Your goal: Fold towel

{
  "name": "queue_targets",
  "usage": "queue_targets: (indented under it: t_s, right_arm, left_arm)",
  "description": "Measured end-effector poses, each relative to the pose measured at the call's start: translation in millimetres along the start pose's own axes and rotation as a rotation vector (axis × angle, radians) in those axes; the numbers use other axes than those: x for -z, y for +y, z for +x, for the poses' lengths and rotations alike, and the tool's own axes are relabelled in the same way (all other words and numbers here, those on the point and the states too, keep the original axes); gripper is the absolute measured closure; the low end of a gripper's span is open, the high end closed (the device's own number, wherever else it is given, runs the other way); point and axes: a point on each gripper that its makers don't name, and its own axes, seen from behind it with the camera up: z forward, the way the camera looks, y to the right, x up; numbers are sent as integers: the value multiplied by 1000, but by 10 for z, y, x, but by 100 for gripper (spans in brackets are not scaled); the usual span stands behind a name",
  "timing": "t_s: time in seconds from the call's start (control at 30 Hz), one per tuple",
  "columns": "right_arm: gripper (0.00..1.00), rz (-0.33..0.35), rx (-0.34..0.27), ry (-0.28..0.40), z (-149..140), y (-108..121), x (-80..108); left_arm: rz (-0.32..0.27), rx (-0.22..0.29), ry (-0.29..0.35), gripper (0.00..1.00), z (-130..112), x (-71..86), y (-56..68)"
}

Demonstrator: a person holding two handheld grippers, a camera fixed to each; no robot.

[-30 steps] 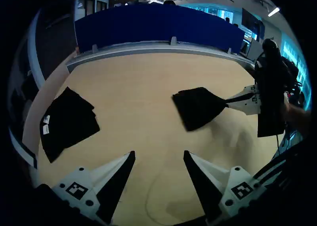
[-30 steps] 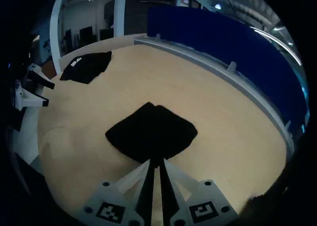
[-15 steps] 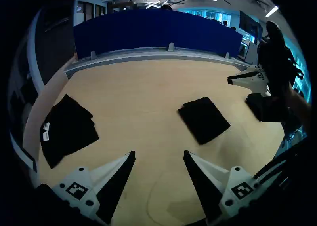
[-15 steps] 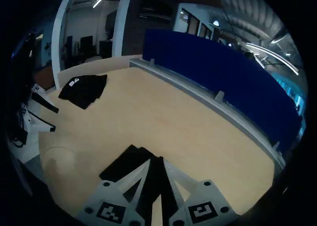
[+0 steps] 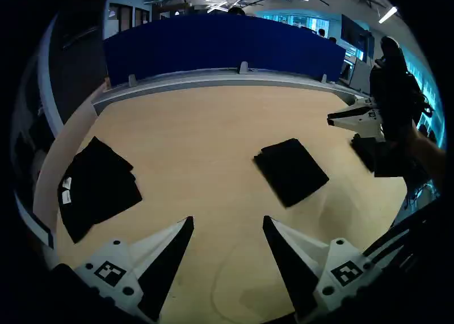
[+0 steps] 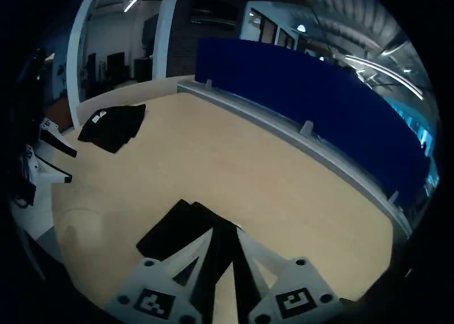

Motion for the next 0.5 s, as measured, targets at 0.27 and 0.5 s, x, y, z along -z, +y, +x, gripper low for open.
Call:
queue_targets:
  t_s: [0.27, 0.5]
  right_arm:
    - [44, 3, 7, -25, -139, -6, 5]
    - [44, 16, 10, -57, -365, -27, -25]
  left_arm:
    - [-2, 0, -1, 10, -3, 24, 18]
    - [-1, -7, -6, 10, -42, 17, 20]
